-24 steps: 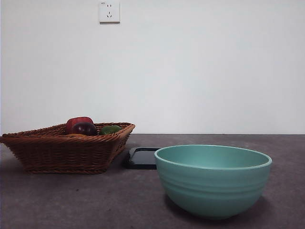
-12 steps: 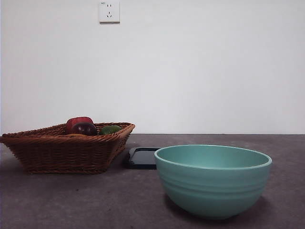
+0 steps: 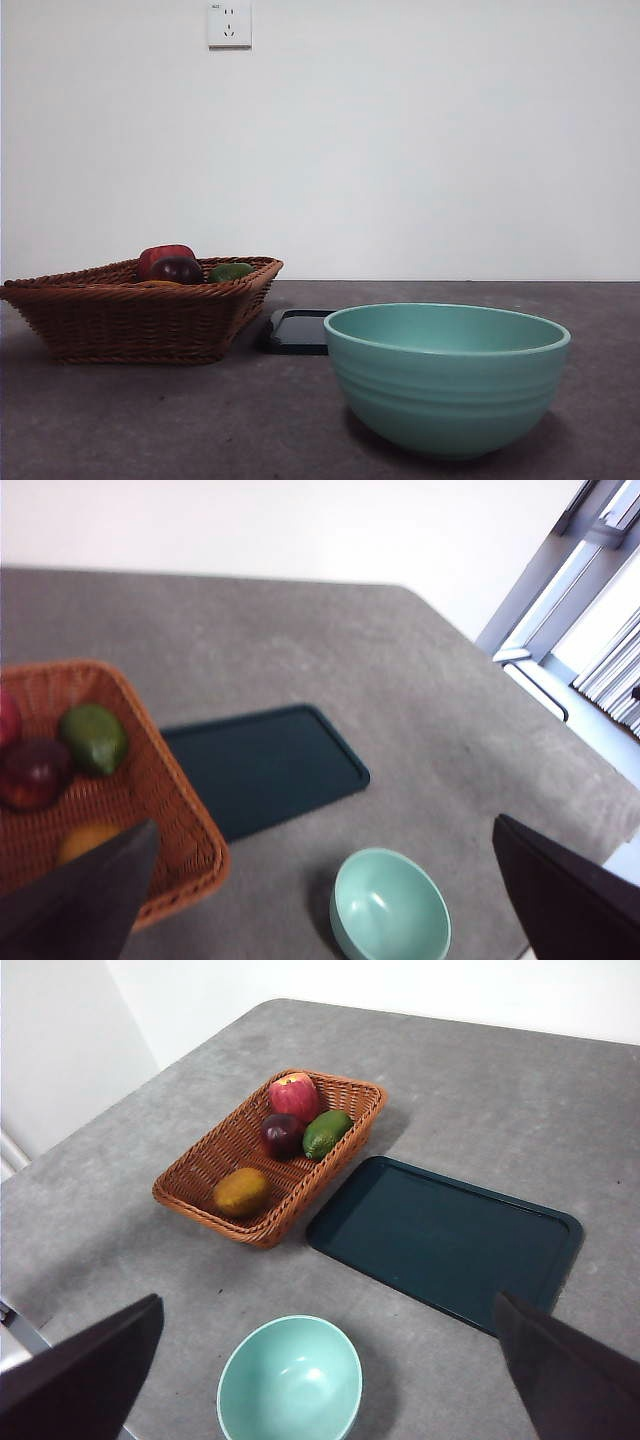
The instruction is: Pick up the wifruite, put it on the bowl, pick up the plate, put it on desk
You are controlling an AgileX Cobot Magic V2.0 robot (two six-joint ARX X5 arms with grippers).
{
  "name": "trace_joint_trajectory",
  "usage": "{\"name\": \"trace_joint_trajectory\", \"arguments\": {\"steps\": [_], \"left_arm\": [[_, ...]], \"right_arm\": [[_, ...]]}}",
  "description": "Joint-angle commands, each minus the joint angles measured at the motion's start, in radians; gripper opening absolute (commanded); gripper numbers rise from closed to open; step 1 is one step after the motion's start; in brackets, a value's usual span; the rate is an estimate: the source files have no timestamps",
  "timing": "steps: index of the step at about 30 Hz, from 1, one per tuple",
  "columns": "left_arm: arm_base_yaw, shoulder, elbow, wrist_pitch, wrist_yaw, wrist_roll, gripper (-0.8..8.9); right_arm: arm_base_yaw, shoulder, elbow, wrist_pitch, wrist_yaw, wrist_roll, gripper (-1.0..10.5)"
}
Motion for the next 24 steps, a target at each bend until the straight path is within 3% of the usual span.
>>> {"name": "trace_joint_trajectory", "arguments": {"steps": [1,11,19,24], "left_arm": [[-0.003,0.011,0.023,-0.027,-0.002,-0.006,6.25],[-0.004,0.198,0.117,-0.229,-0.078,0.065,6.24],[-0.028,0.423,0.186,-0.245,-0.095,0.108,6.22],[-0.061,0.581,0.232,-0.244,-0.195,0.125,6.22]], "right_arm": [[0.005,0.002,0.018,0.01,0.0,-0.006,5.7],[0.005,0.002,0.018,0.011,0.0,0.004,5.7],[0.005,0.002,0.018,0.024,0.0,0.004,5.7],[0.005,0.002,0.018,0.024,-0.001,0.005,5.7]]}}
